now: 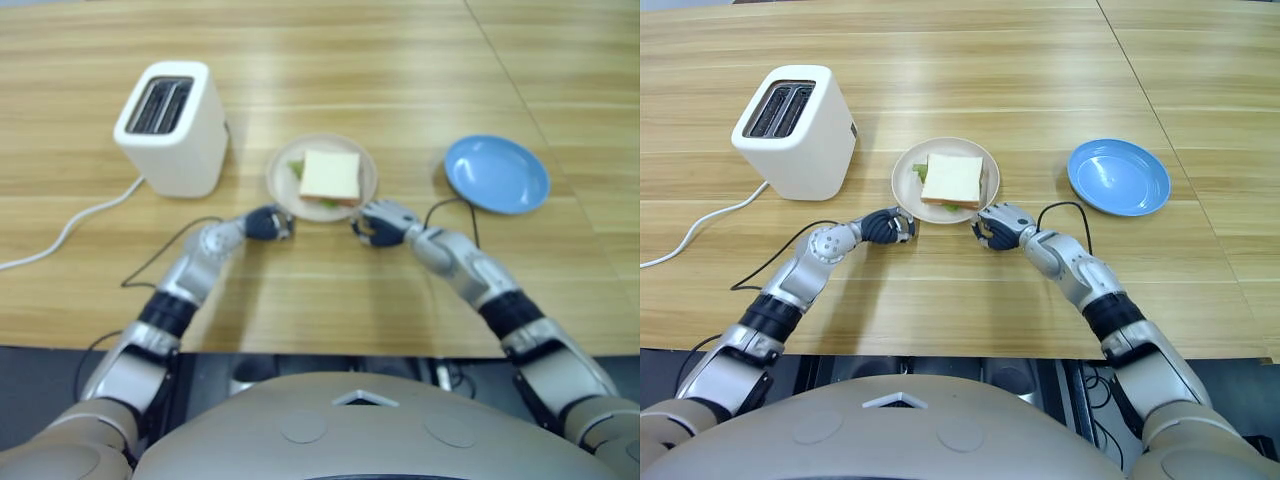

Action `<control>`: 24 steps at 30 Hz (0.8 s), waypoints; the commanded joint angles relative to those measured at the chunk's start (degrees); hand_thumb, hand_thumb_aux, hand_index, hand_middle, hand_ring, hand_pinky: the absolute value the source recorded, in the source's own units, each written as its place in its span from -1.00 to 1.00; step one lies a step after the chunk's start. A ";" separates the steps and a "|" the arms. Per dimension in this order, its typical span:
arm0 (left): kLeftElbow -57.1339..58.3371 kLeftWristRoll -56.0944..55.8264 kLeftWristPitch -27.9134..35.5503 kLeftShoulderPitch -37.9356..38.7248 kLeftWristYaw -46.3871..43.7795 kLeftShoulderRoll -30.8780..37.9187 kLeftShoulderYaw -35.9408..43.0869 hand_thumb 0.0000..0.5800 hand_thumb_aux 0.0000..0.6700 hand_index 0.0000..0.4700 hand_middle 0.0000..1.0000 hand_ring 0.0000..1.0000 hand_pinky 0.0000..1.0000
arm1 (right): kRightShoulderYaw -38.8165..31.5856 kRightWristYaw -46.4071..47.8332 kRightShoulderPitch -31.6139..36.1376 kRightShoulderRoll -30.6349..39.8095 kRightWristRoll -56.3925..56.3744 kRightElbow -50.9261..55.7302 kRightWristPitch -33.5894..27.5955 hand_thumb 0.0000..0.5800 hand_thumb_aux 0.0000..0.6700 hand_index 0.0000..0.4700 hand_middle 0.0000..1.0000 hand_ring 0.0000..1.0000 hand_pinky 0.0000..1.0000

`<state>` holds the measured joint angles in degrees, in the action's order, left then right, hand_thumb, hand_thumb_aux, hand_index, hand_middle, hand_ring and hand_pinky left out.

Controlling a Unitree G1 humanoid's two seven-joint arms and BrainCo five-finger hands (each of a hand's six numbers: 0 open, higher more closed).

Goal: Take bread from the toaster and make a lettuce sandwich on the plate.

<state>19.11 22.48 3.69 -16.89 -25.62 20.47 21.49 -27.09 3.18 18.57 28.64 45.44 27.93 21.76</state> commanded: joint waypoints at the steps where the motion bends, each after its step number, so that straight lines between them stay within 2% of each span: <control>1: 12.76 4.01 1.08 -8.09 10.09 -2.69 -0.40 1.00 1.00 0.96 1.00 1.00 1.00 | -2.13 -9.69 7.24 -1.28 4.76 13.25 -1.01 1.00 1.00 0.96 1.00 1.00 1.00; 2: 15.38 4.18 1.13 -10.28 12.85 -3.71 -1.03 0.65 0.17 0.14 1.00 1.00 1.00 | -2.19 -12.87 9.27 -1.63 5.31 15.84 -1.11 0.99 0.84 0.80 1.00 1.00 1.00; 3: 17.88 4.55 1.60 -12.34 16.06 -4.47 -1.67 -0.97 -0.98 -0.98 0.85 0.85 0.85 | -1.96 -15.90 10.99 -2.02 5.23 18.17 -0.90 0.89 0.53 0.50 1.00 1.00 1.00; 4: 20.12 3.85 1.20 -14.08 18.72 -5.28 -3.02 -1.00 -1.00 -1.00 0.36 0.36 0.36 | -2.03 -18.98 12.53 -2.23 5.59 20.05 -1.07 0.69 0.22 0.19 1.00 1.00 1.00; 5: 21.87 3.18 0.70 -15.27 20.61 -5.84 -4.06 -1.00 -1.00 -1.00 0.04 0.04 0.04 | -2.29 -21.40 13.59 -2.36 6.02 21.48 -1.18 0.17 -0.29 -0.30 0.91 0.91 0.91; 6: 23.64 2.87 0.27 -16.38 22.60 -6.07 -4.86 -1.00 -1.00 -1.00 -0.50 -0.50 -0.50 | -2.41 -23.36 14.44 -2.31 6.19 22.48 -1.08 -1.00 -1.00 -1.00 -1.00 -1.00 -1.00; 7: 25.54 2.45 -0.30 -17.35 24.32 -6.18 -5.77 -1.00 -1.00 -1.00 -1.00 -1.00 -1.00 | -2.33 -25.42 14.83 -2.00 6.24 22.79 -0.90 -1.00 -1.00 -1.00 -1.00 -1.00 -1.00; 11: 30.62 0.85 -3.82 -19.32 32.39 -4.04 -9.83 -1.00 -1.00 -1.00 -1.00 -1.00 -1.00 | 0.50 -31.12 12.39 1.07 3.62 17.95 2.12 -1.00 -1.00 -1.00 -1.00 -1.00 -1.00; 14: 30.23 -2.17 -10.17 -19.08 38.34 -3.13 -14.23 -1.00 -1.00 -1.00 -1.00 -1.00 -1.00 | 5.93 -32.08 8.37 2.35 -3.22 12.01 5.70 -1.00 -1.00 -1.00 -1.00 -1.00 -1.00; 15: 28.90 -4.21 -14.25 -18.50 39.40 -3.47 -16.15 -1.00 -1.00 -1.00 -1.00 -1.00 -1.00 | 8.90 -31.53 6.89 1.51 -8.01 10.69 7.66 -1.00 -1.00 -1.00 -1.00 -1.00 -1.00; 18: 26.30 -14.18 -23.11 -17.04 35.77 -6.67 -22.54 -1.00 -1.00 -1.00 -1.00 -1.00 -1.00 | 17.67 -24.48 2.93 -3.74 -27.02 8.01 12.55 -1.00 -1.00 -1.00 -1.00 -1.00 -1.00; 21: 26.76 -18.61 -26.84 -16.93 32.39 -8.80 -25.07 -1.00 -1.00 -1.00 -1.00 -1.00 -1.00 | 23.12 -15.29 1.78 -9.08 -40.82 7.79 12.61 -1.00 -1.00 -1.00 -1.00 -1.00 -1.00; 24: 27.87 -21.18 -28.82 -17.33 29.75 -10.75 -26.08 -1.00 -1.00 -1.00 -1.00 -1.00 -1.00 | 26.36 -8.35 1.97 -12.50 -48.46 8.91 11.83 -1.00 -1.00 -1.00 -1.00 -1.00 -1.00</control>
<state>45.71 3.64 -23.82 -34.68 6.16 10.68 -3.58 -3.61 -10.04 20.77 17.37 3.28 35.93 34.52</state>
